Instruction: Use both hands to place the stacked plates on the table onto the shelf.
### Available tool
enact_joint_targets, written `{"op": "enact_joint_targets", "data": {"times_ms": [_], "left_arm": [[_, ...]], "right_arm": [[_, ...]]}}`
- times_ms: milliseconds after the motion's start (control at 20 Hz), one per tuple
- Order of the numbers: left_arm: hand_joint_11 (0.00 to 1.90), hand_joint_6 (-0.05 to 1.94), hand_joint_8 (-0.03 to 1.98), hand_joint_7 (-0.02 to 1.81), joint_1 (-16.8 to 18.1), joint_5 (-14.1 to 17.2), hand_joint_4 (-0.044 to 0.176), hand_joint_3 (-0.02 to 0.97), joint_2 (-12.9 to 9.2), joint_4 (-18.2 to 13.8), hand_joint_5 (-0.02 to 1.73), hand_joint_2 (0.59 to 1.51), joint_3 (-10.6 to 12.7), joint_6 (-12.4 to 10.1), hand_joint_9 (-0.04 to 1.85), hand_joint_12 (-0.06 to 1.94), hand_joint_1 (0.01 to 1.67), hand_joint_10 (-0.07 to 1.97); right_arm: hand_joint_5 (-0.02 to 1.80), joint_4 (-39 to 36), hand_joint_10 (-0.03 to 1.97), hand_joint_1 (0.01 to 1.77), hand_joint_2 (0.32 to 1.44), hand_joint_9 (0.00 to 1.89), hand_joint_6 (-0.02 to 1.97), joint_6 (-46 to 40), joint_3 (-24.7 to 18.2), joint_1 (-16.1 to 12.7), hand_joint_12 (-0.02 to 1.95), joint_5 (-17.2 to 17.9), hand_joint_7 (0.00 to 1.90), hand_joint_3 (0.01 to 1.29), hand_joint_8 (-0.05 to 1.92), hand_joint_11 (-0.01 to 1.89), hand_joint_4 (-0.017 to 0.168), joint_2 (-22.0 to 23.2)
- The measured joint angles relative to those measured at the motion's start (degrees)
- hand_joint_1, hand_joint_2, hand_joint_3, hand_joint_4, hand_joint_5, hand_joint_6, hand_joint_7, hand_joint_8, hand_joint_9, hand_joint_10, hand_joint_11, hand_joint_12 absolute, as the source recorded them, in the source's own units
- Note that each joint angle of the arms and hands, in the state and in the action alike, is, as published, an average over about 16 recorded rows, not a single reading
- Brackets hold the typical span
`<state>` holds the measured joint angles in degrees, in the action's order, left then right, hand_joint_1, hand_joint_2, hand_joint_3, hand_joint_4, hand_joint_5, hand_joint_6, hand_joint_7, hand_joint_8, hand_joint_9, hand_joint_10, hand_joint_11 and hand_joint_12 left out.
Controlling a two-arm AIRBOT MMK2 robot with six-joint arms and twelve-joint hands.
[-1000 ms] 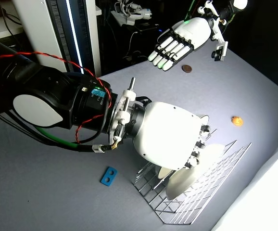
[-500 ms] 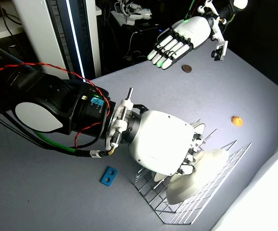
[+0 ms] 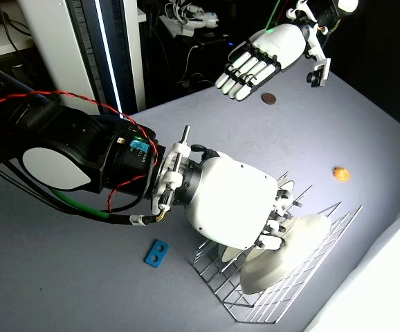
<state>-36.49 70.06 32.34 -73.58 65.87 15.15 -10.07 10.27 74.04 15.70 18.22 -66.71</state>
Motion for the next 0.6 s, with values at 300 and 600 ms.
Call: {"op": "enact_joint_targets", "data": {"times_ms": [300, 600], "left_arm": [[0.02, 0.01, 0.00, 0.11, 0.0, 0.1, 0.002, 0.017, -0.1, -0.1, 0.10, 1.179, 0.2, 0.0, 0.10, 0.00, 0.02, 0.01], [0.02, 0.01, 0.00, 0.12, 0.0, 0.3, 0.002, 0.017, -0.1, -0.3, 0.11, 1.179, 0.4, 0.0, 0.10, 0.00, 0.02, 0.01]], "right_arm": [[0.63, 0.9, 0.41, 1.01, 1.07, 0.62, 0.22, 4.1, -3.1, -1.5, 1.39, 1.0, 0.75, 0.02, 0.05, 0.28, -0.006, 1.5], [0.60, 9.1, 0.38, 0.96, 1.07, 0.54, 0.15, 20.5, -10.4, -1.8, 1.42, 3.4, 0.70, 0.02, 0.02, 0.16, -0.004, 3.7]]}}
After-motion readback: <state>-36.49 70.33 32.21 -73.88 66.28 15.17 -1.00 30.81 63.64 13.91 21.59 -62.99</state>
